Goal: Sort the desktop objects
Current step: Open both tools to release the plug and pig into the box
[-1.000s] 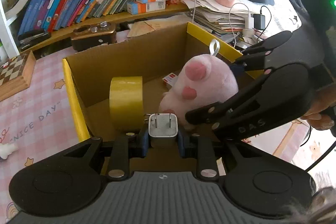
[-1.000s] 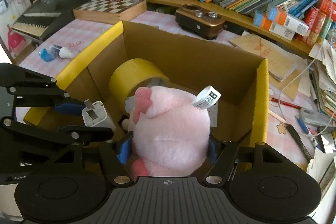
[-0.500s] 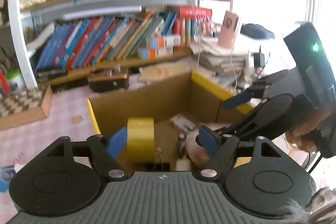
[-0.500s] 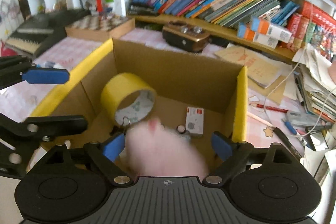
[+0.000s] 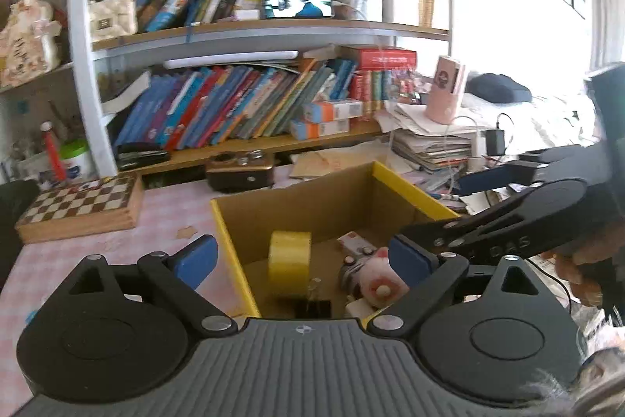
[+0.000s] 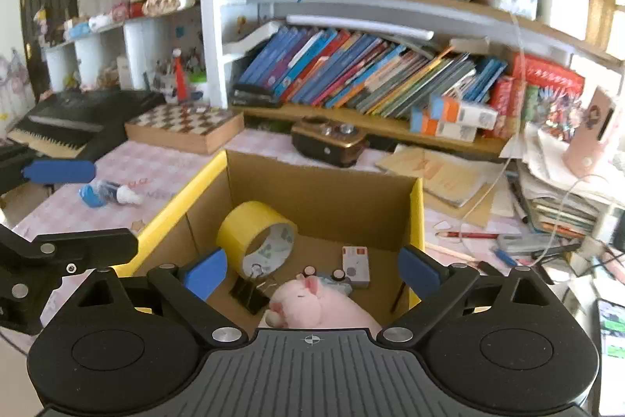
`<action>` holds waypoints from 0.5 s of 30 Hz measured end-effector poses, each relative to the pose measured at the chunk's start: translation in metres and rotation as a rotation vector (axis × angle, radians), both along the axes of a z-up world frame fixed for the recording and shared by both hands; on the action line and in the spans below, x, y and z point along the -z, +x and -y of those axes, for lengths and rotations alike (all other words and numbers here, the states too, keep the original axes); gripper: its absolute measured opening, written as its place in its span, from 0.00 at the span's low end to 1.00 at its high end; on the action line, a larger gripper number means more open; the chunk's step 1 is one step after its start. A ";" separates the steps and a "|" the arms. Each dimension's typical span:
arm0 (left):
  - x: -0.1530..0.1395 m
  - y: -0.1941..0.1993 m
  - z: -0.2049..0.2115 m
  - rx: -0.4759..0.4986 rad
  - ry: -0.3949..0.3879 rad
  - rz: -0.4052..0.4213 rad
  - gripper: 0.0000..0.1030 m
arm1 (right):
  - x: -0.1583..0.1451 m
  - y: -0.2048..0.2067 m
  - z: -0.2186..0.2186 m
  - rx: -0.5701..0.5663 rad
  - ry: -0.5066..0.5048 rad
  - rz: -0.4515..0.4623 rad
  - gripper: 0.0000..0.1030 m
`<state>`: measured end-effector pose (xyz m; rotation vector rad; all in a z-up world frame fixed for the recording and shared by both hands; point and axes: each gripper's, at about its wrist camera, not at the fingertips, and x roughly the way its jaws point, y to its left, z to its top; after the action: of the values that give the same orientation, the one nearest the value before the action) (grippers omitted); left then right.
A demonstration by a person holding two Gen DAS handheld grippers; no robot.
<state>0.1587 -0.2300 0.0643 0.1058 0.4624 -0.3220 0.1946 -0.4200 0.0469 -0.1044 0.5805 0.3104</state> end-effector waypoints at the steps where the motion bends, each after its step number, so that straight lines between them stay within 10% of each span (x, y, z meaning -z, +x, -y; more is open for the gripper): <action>1: 0.000 -0.003 -0.003 -0.014 -0.007 -0.003 0.93 | -0.001 -0.004 0.001 0.014 0.003 0.011 0.94; 15: 0.018 -0.045 -0.065 -0.213 -0.114 -0.067 0.97 | 0.017 -0.076 -0.007 0.254 0.064 0.029 0.97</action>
<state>0.1134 -0.1651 0.0461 -0.0656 0.5162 -0.1426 0.1187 -0.4129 0.0296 0.0269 0.5474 0.0810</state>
